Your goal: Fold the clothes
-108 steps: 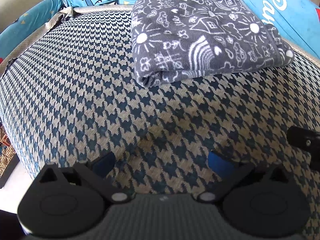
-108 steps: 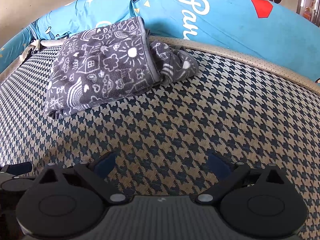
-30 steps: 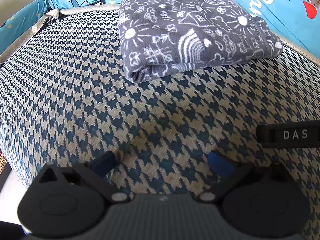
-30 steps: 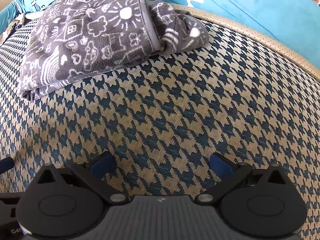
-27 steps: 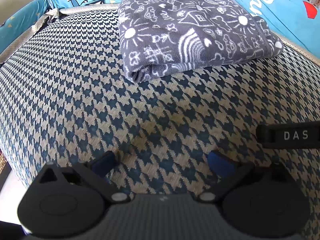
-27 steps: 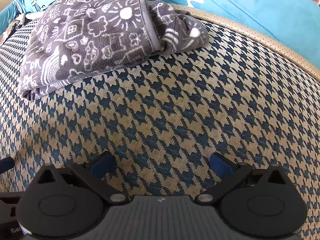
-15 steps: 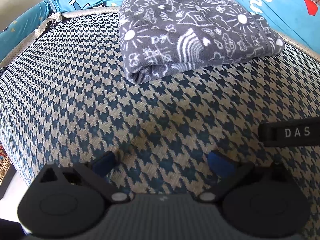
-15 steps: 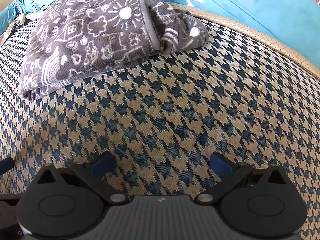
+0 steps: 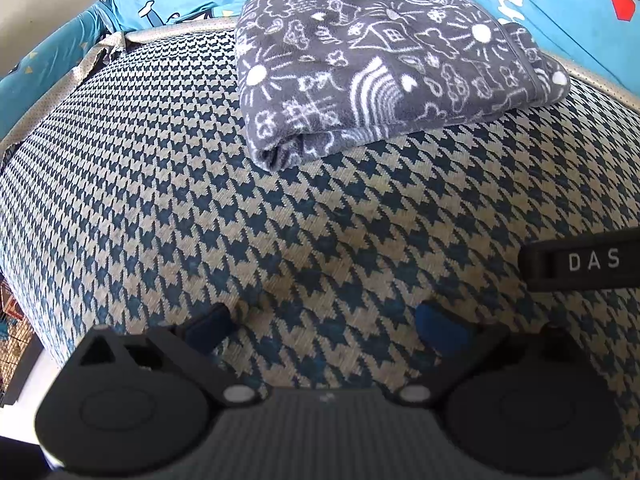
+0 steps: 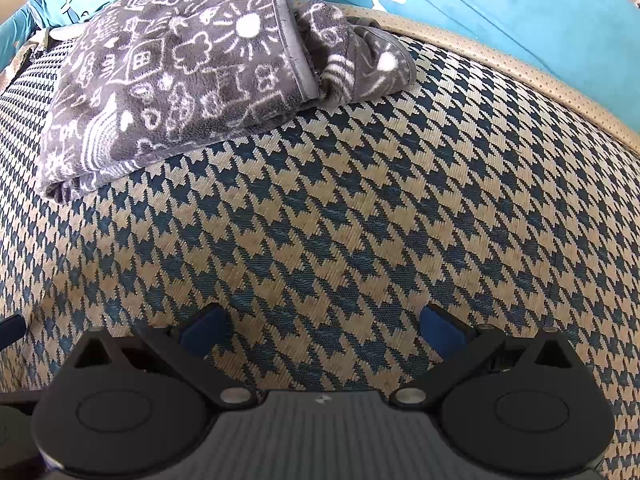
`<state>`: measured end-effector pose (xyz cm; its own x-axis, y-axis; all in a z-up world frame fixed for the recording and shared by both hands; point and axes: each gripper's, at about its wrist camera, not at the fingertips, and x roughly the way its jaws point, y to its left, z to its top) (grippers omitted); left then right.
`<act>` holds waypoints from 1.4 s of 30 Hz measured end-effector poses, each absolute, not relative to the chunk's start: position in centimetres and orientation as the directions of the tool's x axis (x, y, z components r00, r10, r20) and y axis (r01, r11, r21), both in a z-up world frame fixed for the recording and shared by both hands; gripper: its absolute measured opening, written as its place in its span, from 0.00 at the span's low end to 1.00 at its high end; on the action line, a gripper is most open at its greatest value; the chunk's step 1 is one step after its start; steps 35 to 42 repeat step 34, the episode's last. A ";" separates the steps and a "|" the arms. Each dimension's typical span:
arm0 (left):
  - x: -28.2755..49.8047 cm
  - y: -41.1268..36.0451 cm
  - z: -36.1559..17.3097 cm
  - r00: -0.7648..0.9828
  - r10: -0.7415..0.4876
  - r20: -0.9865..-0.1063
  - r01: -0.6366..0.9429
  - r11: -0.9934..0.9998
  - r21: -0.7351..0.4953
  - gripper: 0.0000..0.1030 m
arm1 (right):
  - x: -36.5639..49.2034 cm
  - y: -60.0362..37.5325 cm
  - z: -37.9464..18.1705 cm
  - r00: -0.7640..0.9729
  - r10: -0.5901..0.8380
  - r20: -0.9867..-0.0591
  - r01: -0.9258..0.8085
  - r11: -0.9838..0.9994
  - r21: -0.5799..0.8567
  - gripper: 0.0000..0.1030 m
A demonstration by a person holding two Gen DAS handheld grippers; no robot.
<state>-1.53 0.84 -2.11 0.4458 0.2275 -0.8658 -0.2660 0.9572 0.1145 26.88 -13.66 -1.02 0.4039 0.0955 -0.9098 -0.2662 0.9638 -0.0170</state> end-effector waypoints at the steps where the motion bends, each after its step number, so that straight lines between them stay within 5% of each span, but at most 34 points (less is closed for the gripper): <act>1: -1.5 0.8 -2.1 0.447 0.232 -0.864 -0.264 0.957 0.120 1.00 | 27.2 -13.8 -1.0 0.404 0.096 -0.910 -0.267 0.964 -0.017 1.00; 42: -2.1 -0.5 -2.0 0.450 0.247 -0.858 -0.260 0.956 0.138 1.00 | 33.6 -16.3 -1.5 0.398 0.099 -0.912 -0.273 0.962 -0.015 1.00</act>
